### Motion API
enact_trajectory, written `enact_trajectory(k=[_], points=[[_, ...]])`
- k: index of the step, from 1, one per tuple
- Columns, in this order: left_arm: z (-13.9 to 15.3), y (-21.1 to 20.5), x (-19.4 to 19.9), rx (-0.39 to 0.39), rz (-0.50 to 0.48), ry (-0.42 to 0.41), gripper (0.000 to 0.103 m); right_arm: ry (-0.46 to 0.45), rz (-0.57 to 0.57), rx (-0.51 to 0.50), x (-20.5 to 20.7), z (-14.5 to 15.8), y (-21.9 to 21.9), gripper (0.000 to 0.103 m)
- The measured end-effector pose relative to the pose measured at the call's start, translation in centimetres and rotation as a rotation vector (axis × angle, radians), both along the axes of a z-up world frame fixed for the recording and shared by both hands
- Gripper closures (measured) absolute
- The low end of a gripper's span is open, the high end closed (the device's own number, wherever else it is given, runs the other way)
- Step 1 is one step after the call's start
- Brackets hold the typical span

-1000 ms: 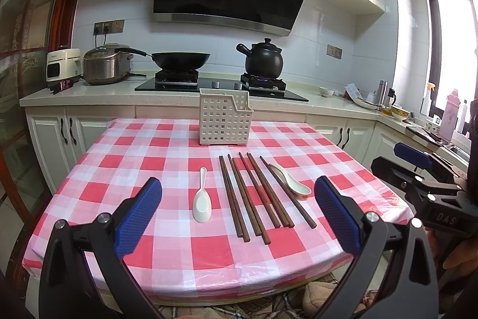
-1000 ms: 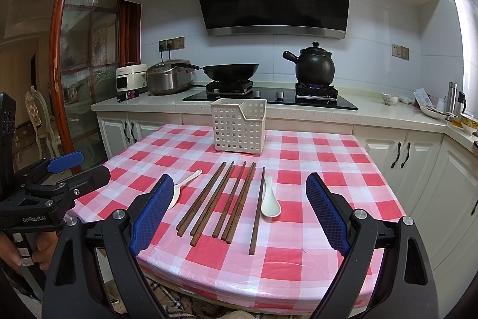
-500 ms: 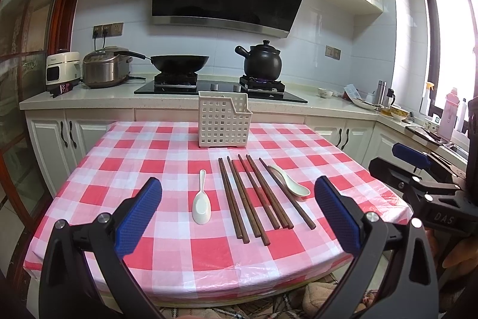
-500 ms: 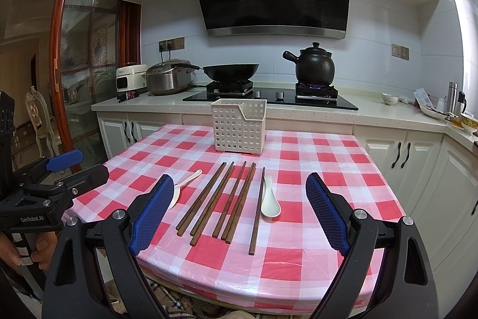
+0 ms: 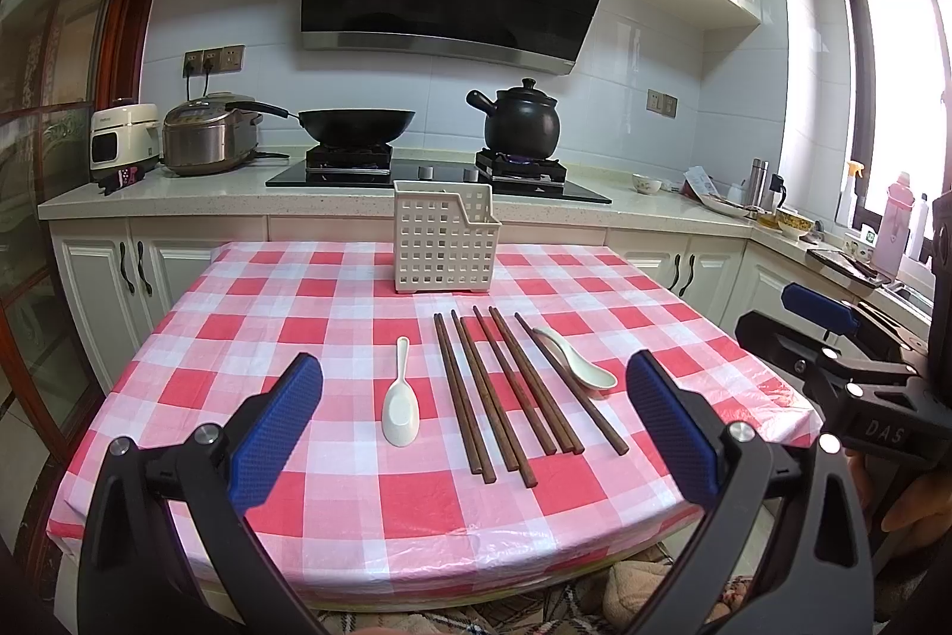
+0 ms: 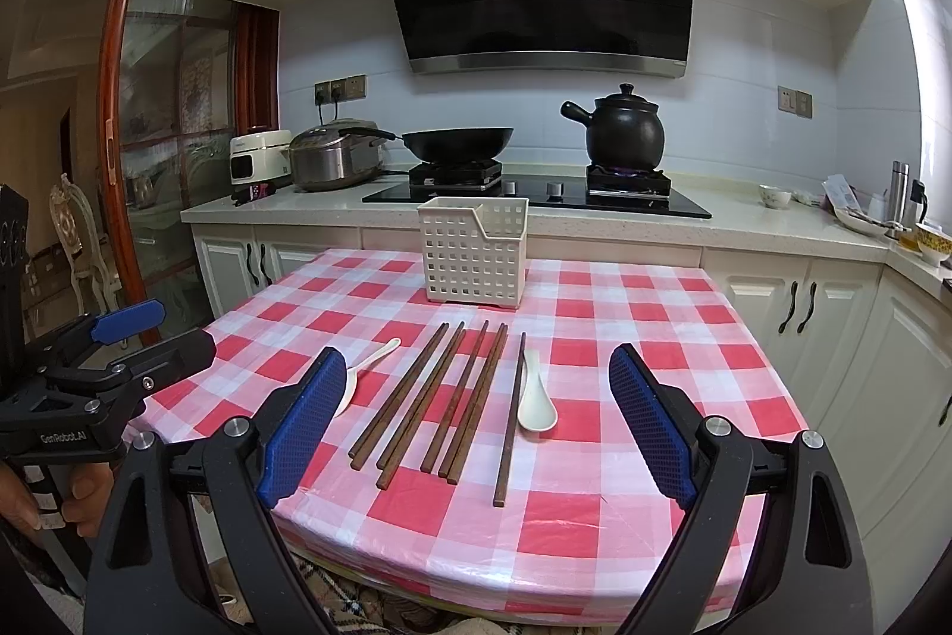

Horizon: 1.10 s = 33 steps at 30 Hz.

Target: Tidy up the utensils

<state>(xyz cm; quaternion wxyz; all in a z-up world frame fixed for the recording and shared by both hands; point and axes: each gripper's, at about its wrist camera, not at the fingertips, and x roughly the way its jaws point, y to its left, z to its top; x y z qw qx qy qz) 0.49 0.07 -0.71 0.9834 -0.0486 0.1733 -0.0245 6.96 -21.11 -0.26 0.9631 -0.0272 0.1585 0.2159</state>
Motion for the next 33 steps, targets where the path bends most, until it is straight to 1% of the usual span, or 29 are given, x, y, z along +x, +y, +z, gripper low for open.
enact_trajectory(k=[9, 12, 18, 21, 23, 24, 27, 31, 33], points=[[0.0, 0.0, 0.0, 0.001, 0.0, 0.001, 0.004, 0.002, -0.001, 0.002, 0.0, 0.0, 0.0, 0.018], [0.0, 0.0, 0.3, 0.008, 0.006, 0.014, 0.004, 0.01, -0.013, 0.004, 0.2, -0.2, 0.0, 0.018], [-0.1, 1.1, 2.3, 0.021, 0.027, 0.052, 0.004, 0.06, -0.06, -0.027, 2.4, -0.9, -0.4, 0.018], [-0.9, 2.0, 4.1, 0.024, 0.064, 0.101, 0.004, 0.074, -0.078, -0.057, 4.4, -1.3, -0.2, 0.018], [-1.8, 2.6, 5.8, 0.025, 0.061, 0.14, 0.004, 0.097, -0.092, -0.069, 6.1, -1.9, -0.1, 0.018], [-2.4, 2.8, 6.9, 0.034, 0.064, 0.176, 0.004, 0.116, -0.098, -0.076, 7.0, -2.3, 0.0, 0.019], [-4.2, 3.4, 9.5, 0.037, 0.07, 0.248, 0.004, 0.174, -0.107, -0.1, 10.0, -3.7, 0.3, 0.019], [-6.3, 4.2, 12.8, 0.022, 0.047, 0.334, 0.005, 0.268, -0.099, -0.124, 14.2, -5.6, 1.0, 0.019], [-7.3, 4.4, 14.6, 0.04, 0.035, 0.384, 0.005, 0.299, -0.09, -0.136, 15.9, -6.3, 1.4, 0.019]])
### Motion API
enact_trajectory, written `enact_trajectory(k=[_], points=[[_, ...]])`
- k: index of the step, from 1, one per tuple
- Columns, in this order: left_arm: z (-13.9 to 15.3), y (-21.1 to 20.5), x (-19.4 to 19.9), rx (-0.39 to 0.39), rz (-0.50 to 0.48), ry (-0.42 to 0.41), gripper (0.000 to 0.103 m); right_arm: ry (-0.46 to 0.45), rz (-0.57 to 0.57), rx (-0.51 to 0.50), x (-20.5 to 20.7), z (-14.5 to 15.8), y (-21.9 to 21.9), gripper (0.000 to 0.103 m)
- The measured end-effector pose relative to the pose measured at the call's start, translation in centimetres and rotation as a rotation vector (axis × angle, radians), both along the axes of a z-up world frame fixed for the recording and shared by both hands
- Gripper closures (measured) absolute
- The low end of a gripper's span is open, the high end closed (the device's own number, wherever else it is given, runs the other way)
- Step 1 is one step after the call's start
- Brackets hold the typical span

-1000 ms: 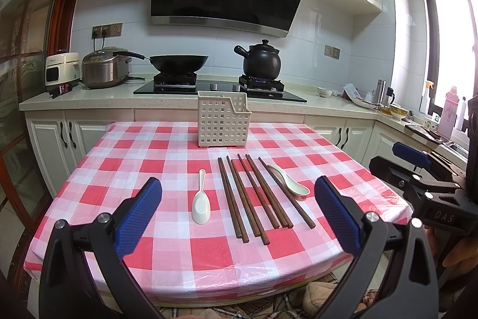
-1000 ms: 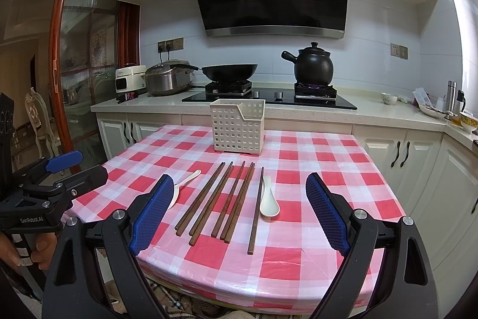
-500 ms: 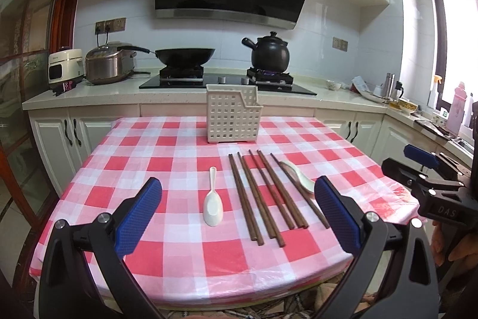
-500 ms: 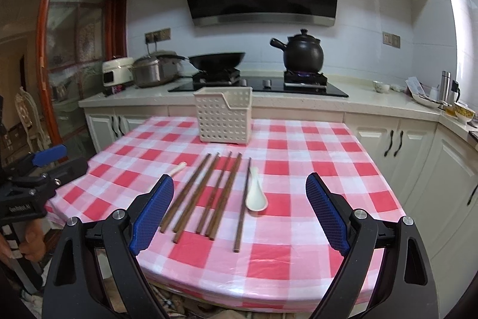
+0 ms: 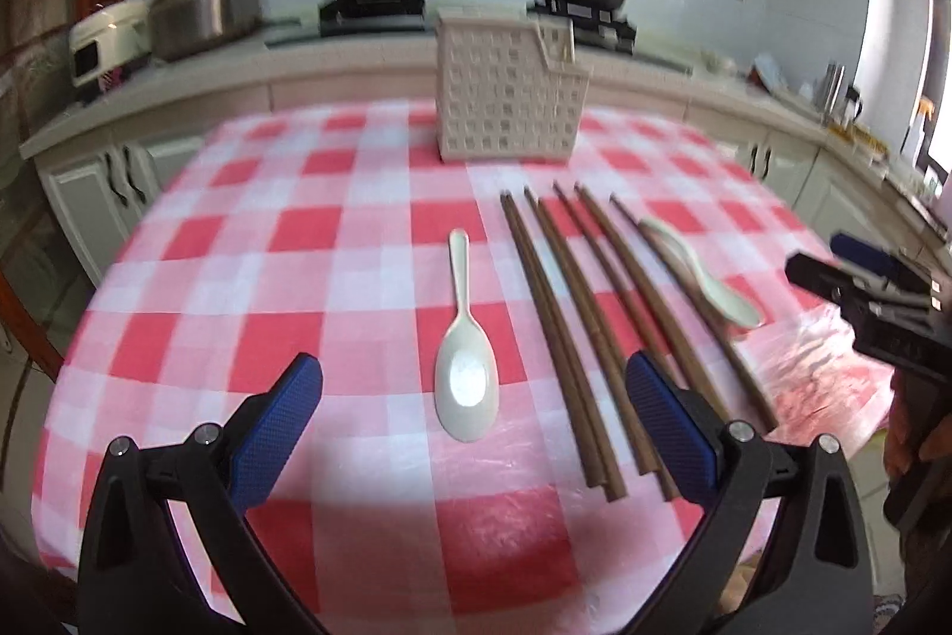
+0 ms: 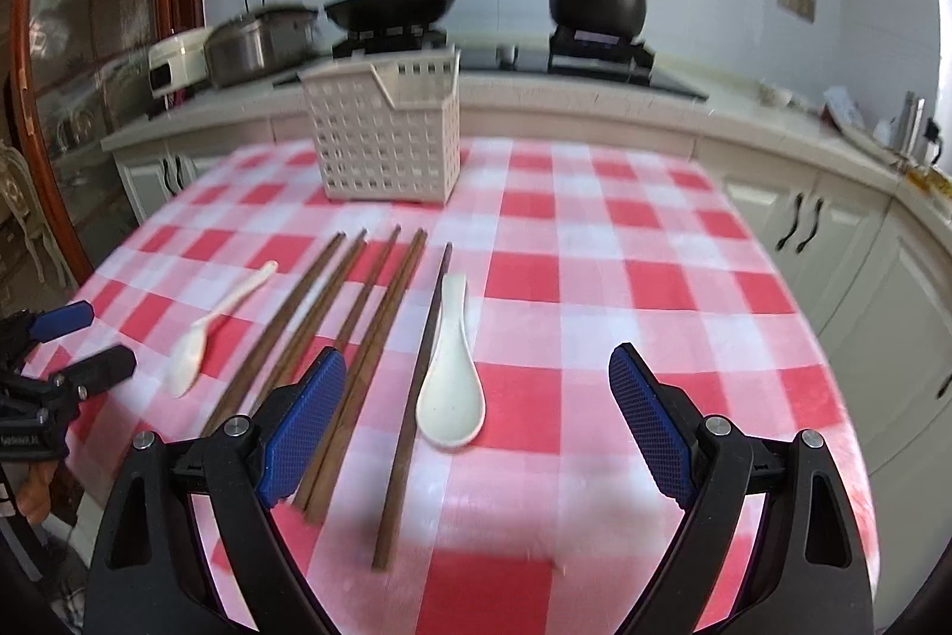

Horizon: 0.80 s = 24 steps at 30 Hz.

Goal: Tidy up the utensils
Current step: 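Grasp a white spoon with the left gripper while the right gripper grasps the other spoon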

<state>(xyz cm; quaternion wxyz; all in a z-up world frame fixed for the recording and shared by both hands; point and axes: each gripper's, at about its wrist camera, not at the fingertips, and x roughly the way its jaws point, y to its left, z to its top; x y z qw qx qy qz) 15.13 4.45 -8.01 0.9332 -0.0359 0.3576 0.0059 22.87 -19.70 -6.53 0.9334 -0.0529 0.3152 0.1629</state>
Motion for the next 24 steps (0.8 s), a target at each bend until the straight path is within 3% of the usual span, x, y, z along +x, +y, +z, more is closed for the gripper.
enact_trajectory(k=[6, 13, 21, 24], points=[[-1.0, 0.0, 3.7, 0.037, 0.007, 0.05, 0.005, 0.059, 0.011, -0.015, 4.3, -1.1, 1.1, 0.021], [-2.0, 0.6, 8.6, 0.036, -0.011, 0.194, 0.005, 0.138, 0.016, -0.045, 7.8, -2.5, 2.4, 0.036], [-3.3, 1.0, 11.5, -0.064, -0.033, 0.273, 0.012, 0.209, 0.049, -0.053, 9.8, -4.0, 3.2, 0.048], [-3.7, 1.1, 12.1, -0.073, -0.034, 0.295, 0.021, 0.218, 0.065, -0.053, 10.1, -4.2, 3.5, 0.051]])
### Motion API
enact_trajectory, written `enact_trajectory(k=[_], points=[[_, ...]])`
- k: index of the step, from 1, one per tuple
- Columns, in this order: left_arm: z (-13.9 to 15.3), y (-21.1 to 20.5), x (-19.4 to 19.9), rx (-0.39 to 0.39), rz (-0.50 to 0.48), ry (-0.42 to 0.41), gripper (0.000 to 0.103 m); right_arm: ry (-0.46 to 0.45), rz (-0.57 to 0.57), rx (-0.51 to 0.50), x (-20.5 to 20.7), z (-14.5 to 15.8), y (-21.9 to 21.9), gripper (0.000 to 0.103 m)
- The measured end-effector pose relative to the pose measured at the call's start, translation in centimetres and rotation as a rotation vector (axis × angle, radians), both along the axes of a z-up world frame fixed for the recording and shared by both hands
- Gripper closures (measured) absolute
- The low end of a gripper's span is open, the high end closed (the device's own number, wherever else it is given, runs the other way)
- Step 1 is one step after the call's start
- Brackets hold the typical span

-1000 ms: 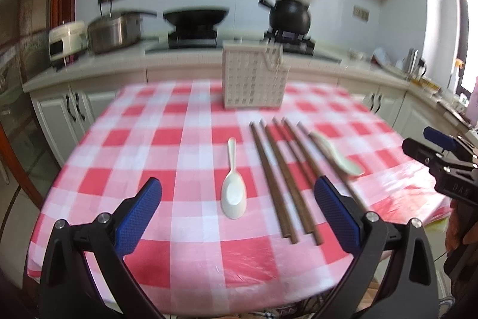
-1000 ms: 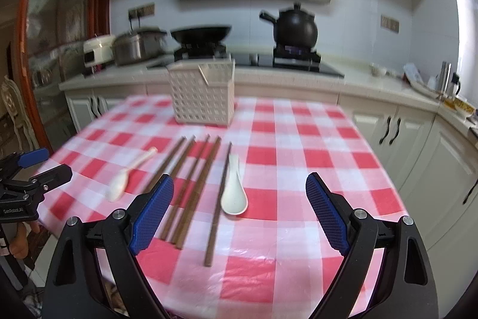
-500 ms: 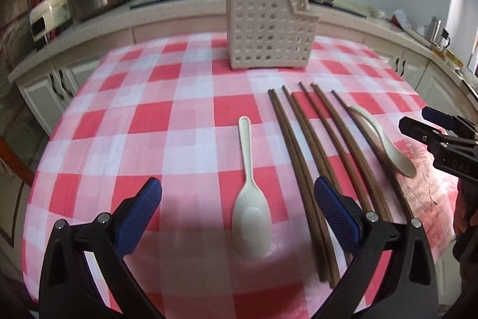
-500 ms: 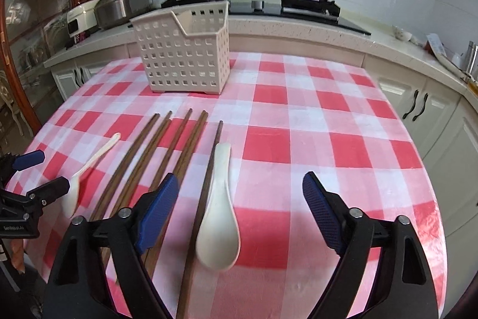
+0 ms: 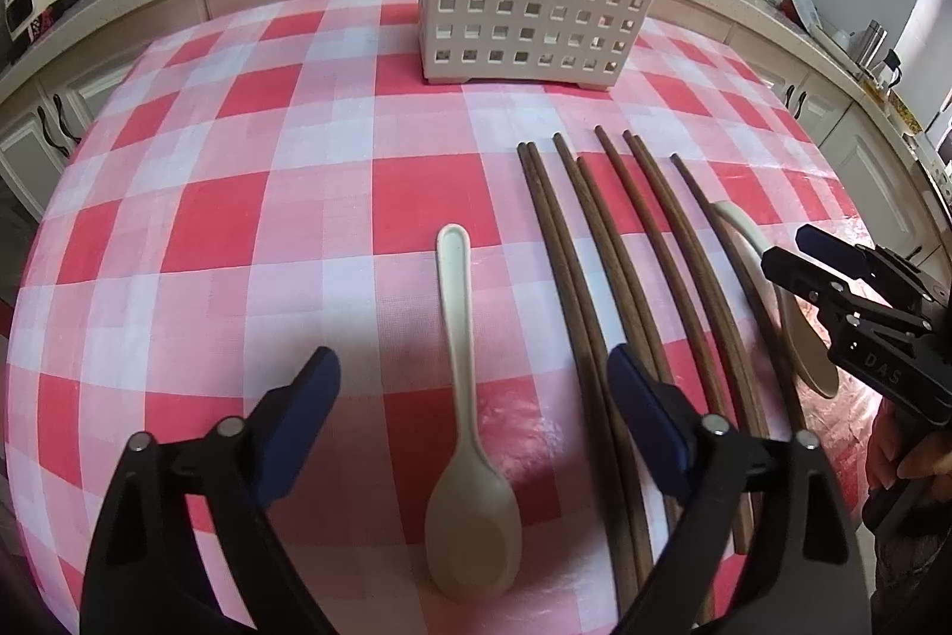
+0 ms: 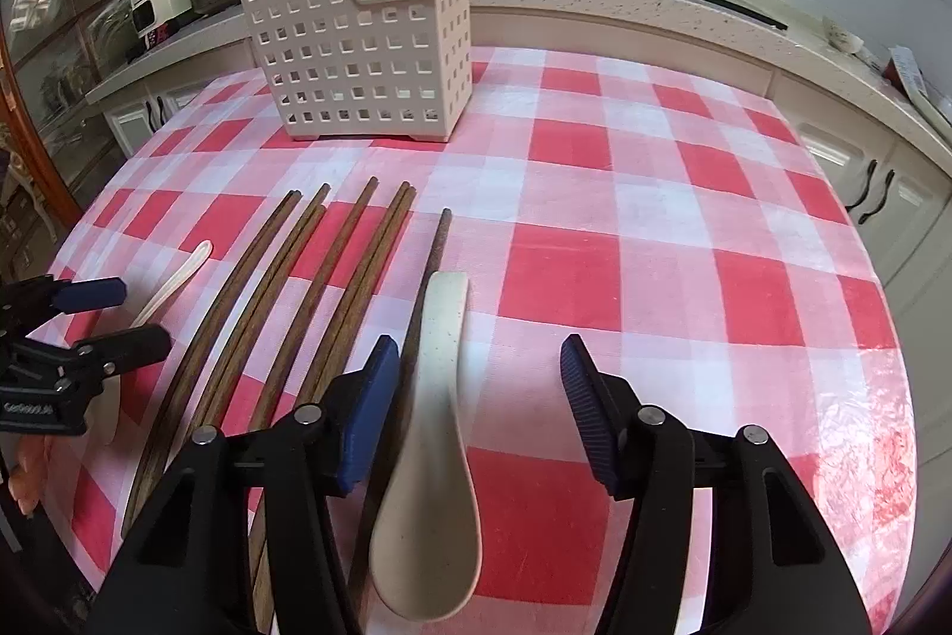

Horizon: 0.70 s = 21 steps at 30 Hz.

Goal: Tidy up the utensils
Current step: 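Grasp a white spoon with the left gripper while the right gripper grasps the other spoon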

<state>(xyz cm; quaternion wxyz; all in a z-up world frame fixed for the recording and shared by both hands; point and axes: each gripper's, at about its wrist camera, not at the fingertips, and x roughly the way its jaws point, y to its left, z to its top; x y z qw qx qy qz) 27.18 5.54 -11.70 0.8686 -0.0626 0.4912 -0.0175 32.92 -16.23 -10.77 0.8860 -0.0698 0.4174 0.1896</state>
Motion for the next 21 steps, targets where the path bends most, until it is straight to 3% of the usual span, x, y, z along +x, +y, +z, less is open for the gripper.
enact_trajectory(k=[1, 6, 17, 21], points=[[-0.1, 0.0, 0.2, -0.006, -0.002, 0.006, 0.027, 0.005, 0.006, -0.001, 0.1, -0.2, 0.1, 0.053], [-0.3, -0.1, 0.4, 0.011, -0.013, 0.013, 0.038, 0.029, 0.019, -0.008, 0.7, -0.8, 0.6, 0.06], [-0.1, -0.8, 0.5, 0.057, -0.042, 0.0, 0.087, 0.045, 0.037, -0.002, 1.2, -1.0, 0.7, 0.085], [-0.2, -1.0, 0.5, 0.055, -0.051, -0.002, 0.094, 0.032, 0.029, 0.006, 1.1, -0.6, 0.4, 0.087]])
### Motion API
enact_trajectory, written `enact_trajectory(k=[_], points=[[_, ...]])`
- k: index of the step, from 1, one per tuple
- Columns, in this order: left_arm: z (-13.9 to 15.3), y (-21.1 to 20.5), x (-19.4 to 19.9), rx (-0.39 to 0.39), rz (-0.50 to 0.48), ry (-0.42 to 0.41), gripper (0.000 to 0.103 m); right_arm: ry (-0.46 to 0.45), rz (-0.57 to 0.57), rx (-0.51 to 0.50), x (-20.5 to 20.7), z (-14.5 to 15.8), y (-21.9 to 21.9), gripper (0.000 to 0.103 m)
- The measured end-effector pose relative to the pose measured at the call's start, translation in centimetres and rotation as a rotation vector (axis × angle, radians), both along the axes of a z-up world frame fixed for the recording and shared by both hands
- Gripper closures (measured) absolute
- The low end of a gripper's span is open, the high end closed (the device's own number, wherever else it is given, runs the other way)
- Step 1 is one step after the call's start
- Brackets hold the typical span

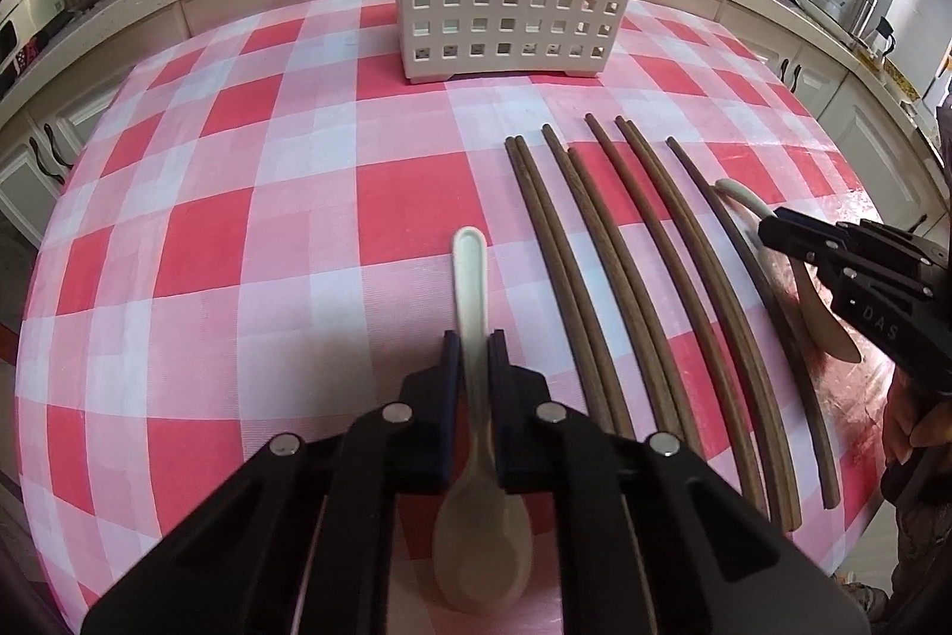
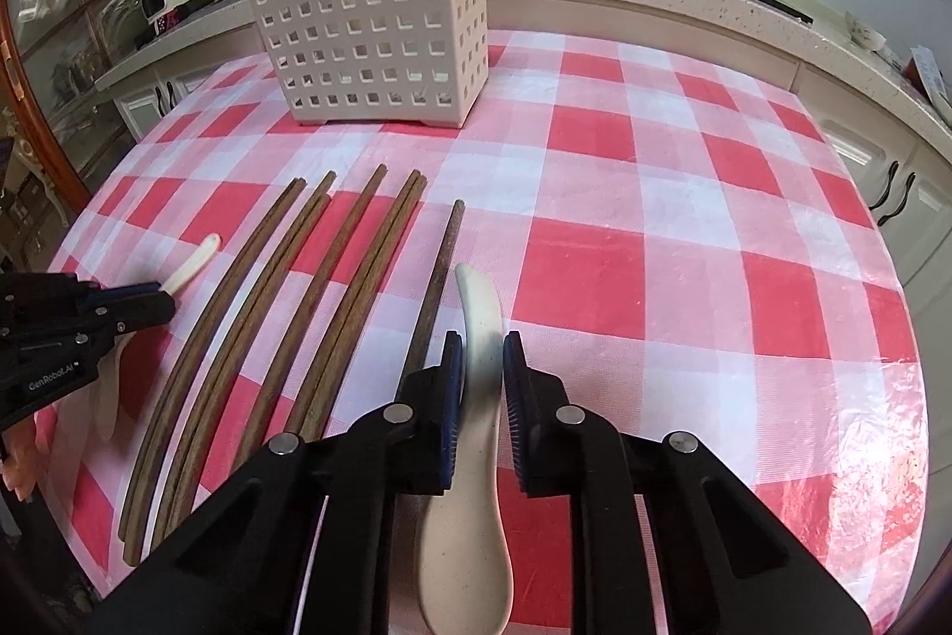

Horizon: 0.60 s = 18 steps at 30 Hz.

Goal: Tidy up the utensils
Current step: 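Grasp a white spoon with the left gripper while the right gripper grasps the other spoon, then lift both spoons upright and carry them toward the white basket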

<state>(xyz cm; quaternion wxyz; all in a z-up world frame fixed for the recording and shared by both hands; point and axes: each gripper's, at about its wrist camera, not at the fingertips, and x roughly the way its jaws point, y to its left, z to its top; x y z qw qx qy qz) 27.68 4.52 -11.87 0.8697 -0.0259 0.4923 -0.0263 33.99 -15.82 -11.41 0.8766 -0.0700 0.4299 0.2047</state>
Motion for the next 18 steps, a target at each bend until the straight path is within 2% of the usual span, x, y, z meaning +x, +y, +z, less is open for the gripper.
enact_trajectory(k=[4, 14, 17, 18], points=[[0.4, 0.1, -0.2, 0.01, 0.007, -0.017, 0.094, -0.015, 0.0, -0.004, -0.1, 0.4, -0.2, 0.091], [0.2, 0.9, -0.1, 0.032, 0.026, -0.004, 0.093, -0.007, -0.005, -0.018, 0.9, 0.4, 0.2, 0.09], [0.0, 0.9, 0.0, 0.047, 0.024, -0.001, 0.093, 0.01, 0.008, -0.03, 1.4, 0.1, 0.6, 0.086], [-0.1, 0.9, 0.1, 0.047, 0.023, -0.001, 0.093, 0.018, 0.011, -0.031, 1.5, -0.1, 0.7, 0.081]])
